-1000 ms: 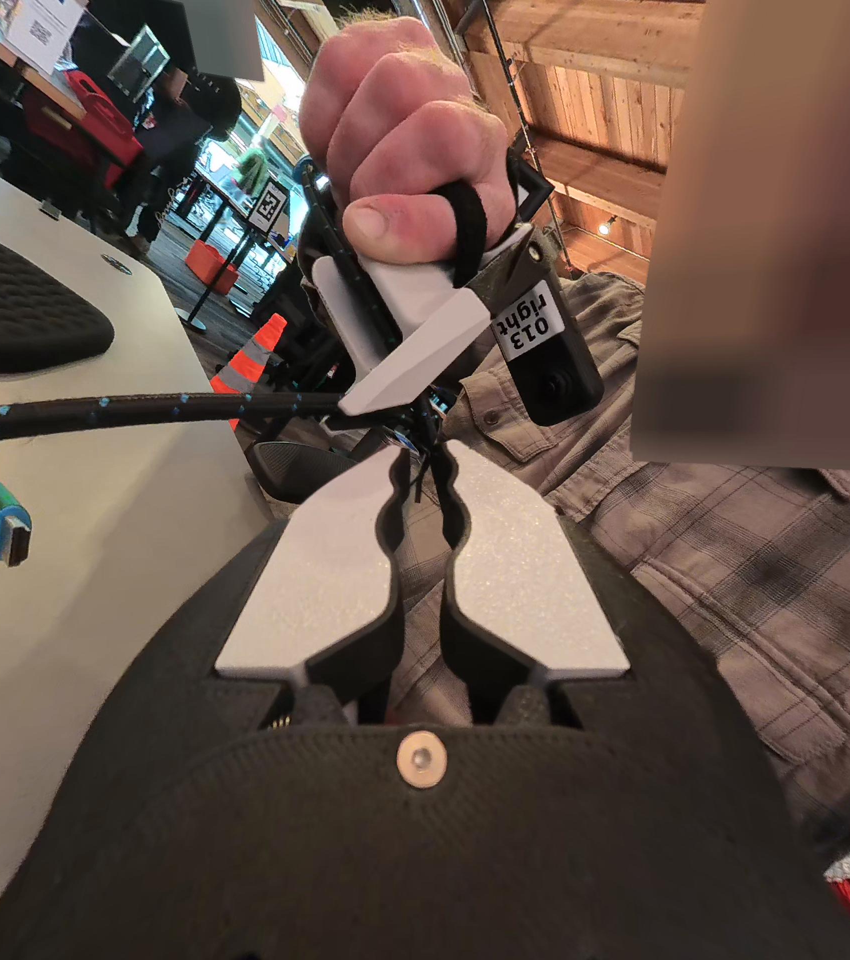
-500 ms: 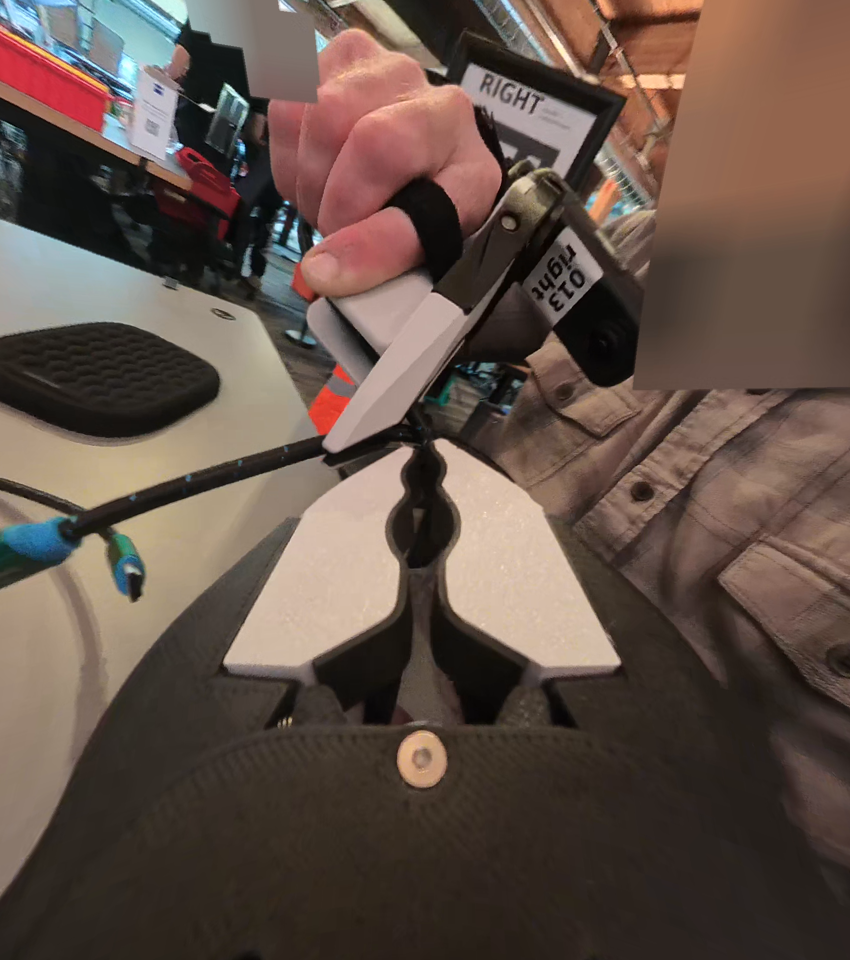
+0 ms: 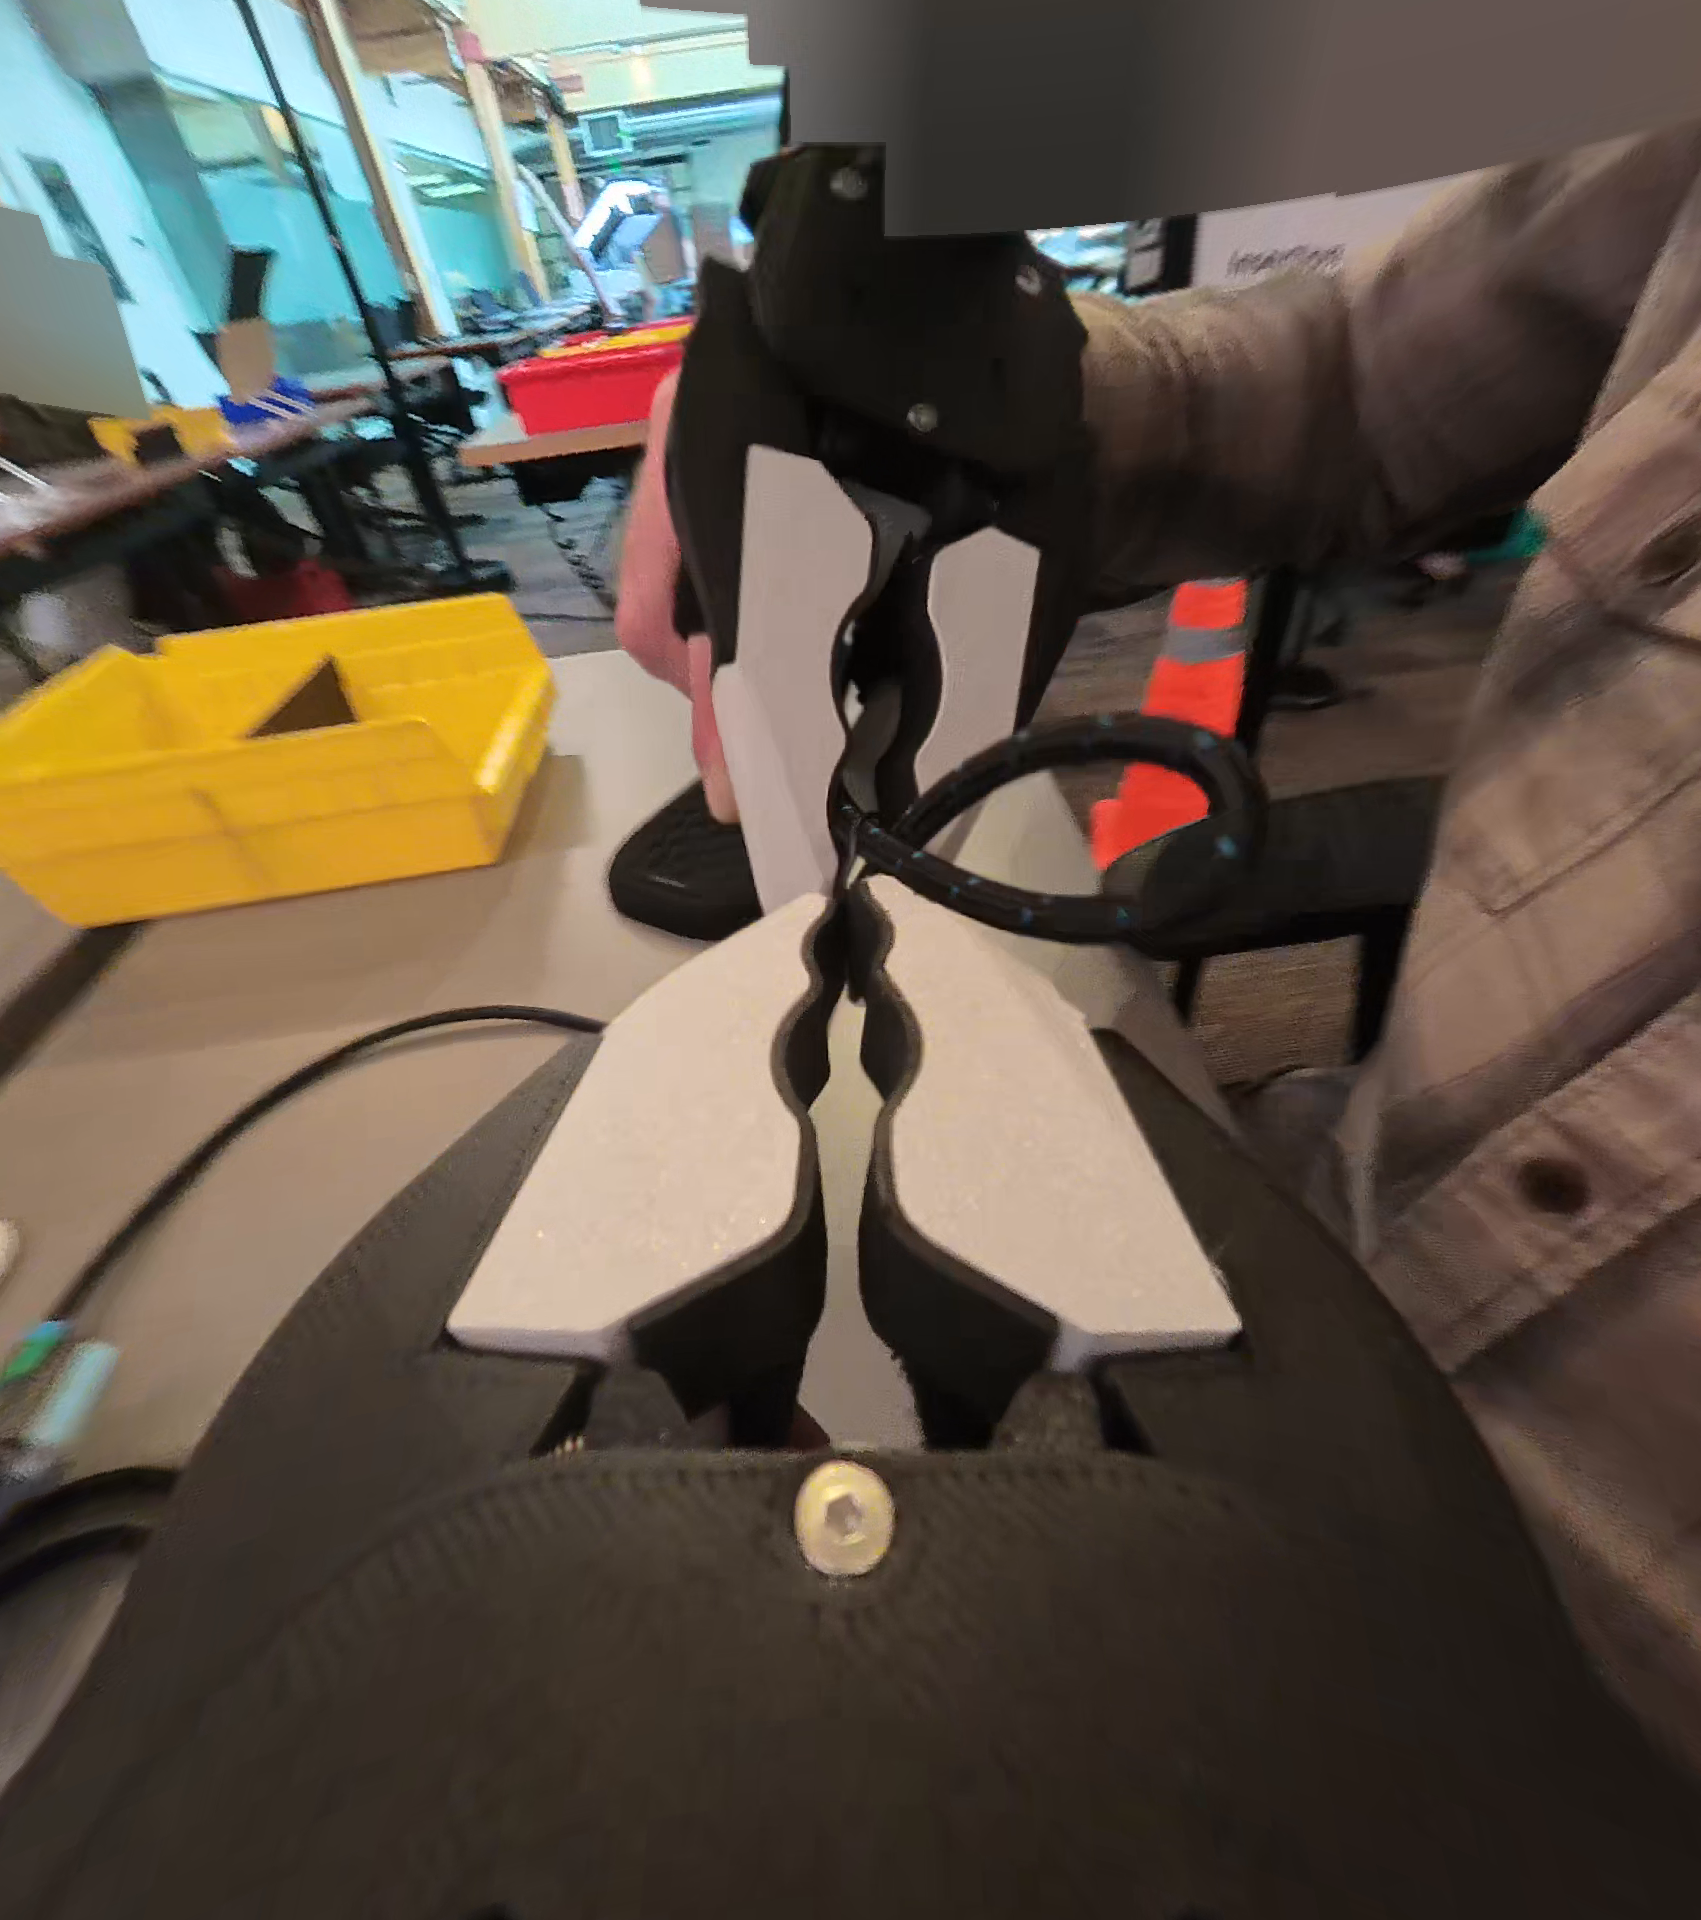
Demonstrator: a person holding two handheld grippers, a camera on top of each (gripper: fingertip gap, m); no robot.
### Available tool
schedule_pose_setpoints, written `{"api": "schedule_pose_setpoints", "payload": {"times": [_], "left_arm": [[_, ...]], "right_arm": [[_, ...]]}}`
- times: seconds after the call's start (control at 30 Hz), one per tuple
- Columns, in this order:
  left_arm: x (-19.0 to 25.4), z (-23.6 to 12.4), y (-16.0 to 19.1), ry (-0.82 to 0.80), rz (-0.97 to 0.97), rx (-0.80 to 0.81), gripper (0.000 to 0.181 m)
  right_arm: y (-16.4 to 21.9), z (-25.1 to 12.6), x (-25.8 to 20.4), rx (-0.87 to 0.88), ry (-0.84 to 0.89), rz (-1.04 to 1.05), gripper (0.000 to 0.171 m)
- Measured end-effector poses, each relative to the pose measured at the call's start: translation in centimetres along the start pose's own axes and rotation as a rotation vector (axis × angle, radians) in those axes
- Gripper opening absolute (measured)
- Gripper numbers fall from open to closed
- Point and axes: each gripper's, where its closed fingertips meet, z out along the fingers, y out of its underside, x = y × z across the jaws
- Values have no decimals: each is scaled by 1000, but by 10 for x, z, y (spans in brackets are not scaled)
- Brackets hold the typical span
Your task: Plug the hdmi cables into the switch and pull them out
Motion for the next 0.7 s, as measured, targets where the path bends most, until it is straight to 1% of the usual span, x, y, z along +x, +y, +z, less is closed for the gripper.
{"api": "schedule_pose_setpoints", "payload": {"times": [0.07,0.17,0.27,0.33,0.43,0.5,0.53,0.57,0.6,0.63,0.7], "left_arm": [[-4,0,-5,-73,110,-18,0],[-10,-1,-11,-203,352,-78,0],[-17,-3,-17,-313,539,-123,0],[-22,-5,-21,-393,671,-149,0],[-27,-5,-25,-507,919,-202,0],[-35,-7,-23,-571,1052,-249,0],[-37,-7,-17,-557,1099,-272,0],[-36,-7,-14,-537,1126,-266,0],[-35,-8,-14,-535,1119,-261,0],[-39,-9,-11,-538,1093,-281,0],[-45,-13,-9,-545,1017,-260,0]], "right_arm": [[-5,-3,0,73,-54,136,4],[-14,-6,2,191,-135,328,4],[-26,-9,3,356,-255,566,4],[-32,-12,7,465,-309,689,4],[-40,-14,10,600,-376,817,4],[-52,-21,5,705,-436,841,4],[-61,-25,2,760,-465,853,3],[-66,-24,4,789,-444,868,3],[-64,-17,7,776,-393,883,4],[-63,-13,8,779,-379,892,4],[-62,-19,16,869,-387,935,3]]}}
